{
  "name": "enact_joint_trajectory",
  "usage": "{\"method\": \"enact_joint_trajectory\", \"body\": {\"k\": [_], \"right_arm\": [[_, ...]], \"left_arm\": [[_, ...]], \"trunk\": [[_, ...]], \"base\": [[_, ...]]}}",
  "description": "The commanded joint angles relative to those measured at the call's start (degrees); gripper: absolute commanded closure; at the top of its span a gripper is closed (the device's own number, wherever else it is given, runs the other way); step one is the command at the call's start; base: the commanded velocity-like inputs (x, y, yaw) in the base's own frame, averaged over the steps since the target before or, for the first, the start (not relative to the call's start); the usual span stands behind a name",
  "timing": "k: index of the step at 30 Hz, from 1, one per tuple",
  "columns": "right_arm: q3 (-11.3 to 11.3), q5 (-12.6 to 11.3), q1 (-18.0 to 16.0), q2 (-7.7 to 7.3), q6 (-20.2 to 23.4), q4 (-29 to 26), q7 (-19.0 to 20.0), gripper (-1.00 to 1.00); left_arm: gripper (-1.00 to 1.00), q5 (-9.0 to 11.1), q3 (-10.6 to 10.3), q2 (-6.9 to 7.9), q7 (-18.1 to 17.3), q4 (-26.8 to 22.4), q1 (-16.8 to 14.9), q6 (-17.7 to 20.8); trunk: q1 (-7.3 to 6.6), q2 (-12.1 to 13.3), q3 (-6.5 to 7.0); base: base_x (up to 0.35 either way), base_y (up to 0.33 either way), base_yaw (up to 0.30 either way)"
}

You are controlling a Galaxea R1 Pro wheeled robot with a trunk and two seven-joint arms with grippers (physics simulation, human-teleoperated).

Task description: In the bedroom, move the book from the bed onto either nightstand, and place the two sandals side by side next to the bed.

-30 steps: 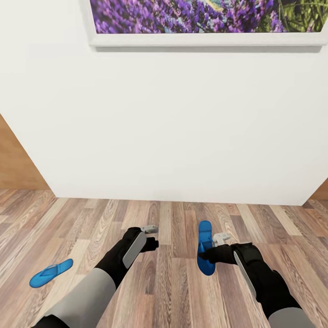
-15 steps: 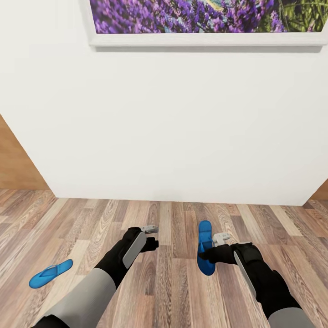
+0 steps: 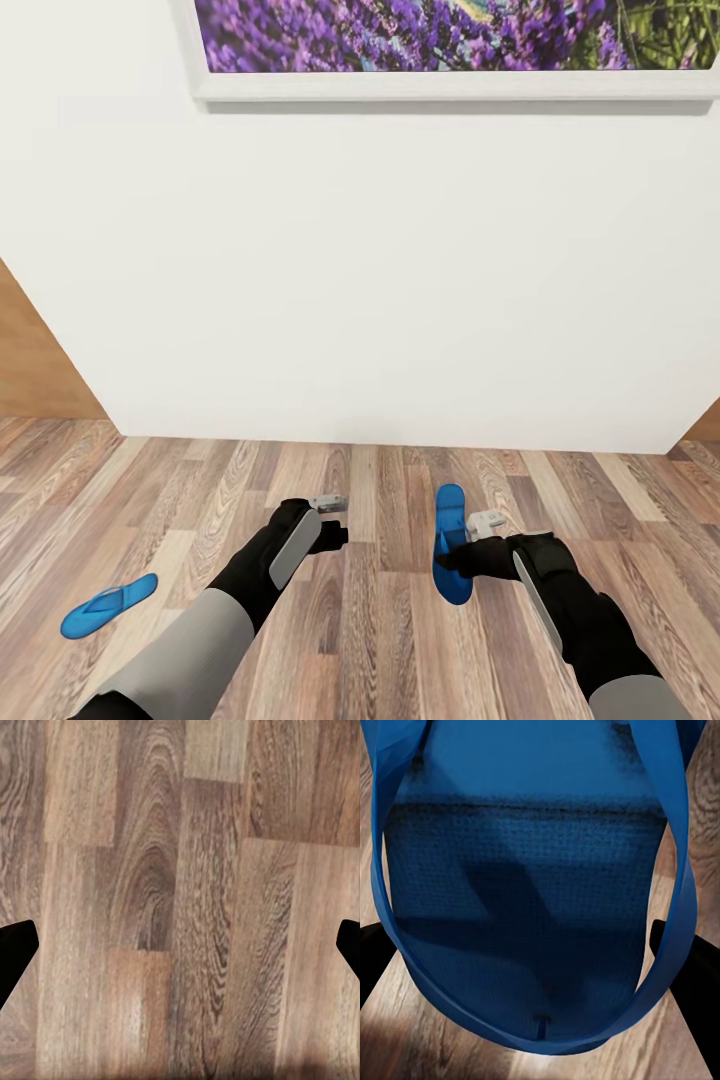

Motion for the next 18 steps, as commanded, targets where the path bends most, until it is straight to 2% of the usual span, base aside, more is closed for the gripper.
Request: {"method": "enact_joint_trajectory", "body": {"k": [1,12,18], "right_arm": [[0.07,0.44,-0.03,-0.04,0.17,-0.07,0.36,1.00],[0.07,0.44,-0.03,-0.04,0.16,-0.07,0.36,1.00],[0.07,0.44,-0.03,-0.04,0.17,-0.07,0.36,1.00]], "left_arm": [[-1.00,0.56,-0.08,0.00,0.55,-0.05,-0.03,0.08],[-1.00,0.57,-0.07,0.00,0.55,-0.05,-0.03,0.08],[-1.00,0.57,-0.07,0.00,0.49,-0.05,-0.03,0.13]], "trunk": [[-0.01,-0.02,-0.05],[-0.01,-0.02,-0.05],[-0.01,-0.02,-0.05]], "base": [[0.011,0.000,0.000],[0.004,0.004,0.000],[0.001,0.088,0.000]]}}
